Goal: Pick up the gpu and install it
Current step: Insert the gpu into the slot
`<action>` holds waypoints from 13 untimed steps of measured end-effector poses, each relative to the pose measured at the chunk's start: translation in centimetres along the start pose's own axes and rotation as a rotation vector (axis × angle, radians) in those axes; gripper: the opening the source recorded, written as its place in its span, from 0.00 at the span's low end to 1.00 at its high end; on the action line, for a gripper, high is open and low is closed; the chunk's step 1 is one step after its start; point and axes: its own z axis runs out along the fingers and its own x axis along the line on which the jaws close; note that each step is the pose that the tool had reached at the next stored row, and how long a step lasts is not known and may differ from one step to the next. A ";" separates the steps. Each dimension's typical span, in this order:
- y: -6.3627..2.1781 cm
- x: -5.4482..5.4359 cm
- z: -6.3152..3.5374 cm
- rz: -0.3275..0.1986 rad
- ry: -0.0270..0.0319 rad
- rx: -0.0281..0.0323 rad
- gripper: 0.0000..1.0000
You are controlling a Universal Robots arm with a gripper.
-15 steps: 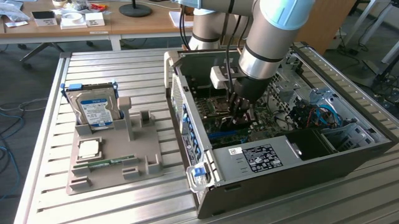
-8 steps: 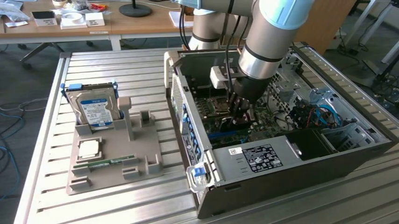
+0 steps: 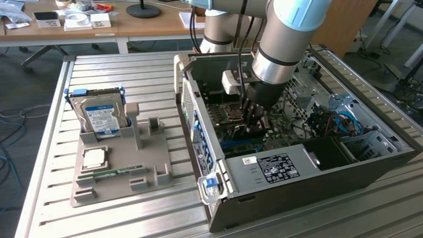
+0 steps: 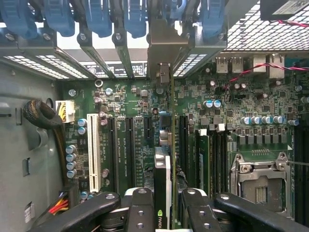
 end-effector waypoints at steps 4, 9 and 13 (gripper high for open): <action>0.12 0.0 0.14 0.000 -0.0004 0.0002 0.27; 0.17 0.0 0.48 0.001 0.0000 0.0001 0.27; 0.27 0.0 0.61 0.002 0.0000 0.0002 0.27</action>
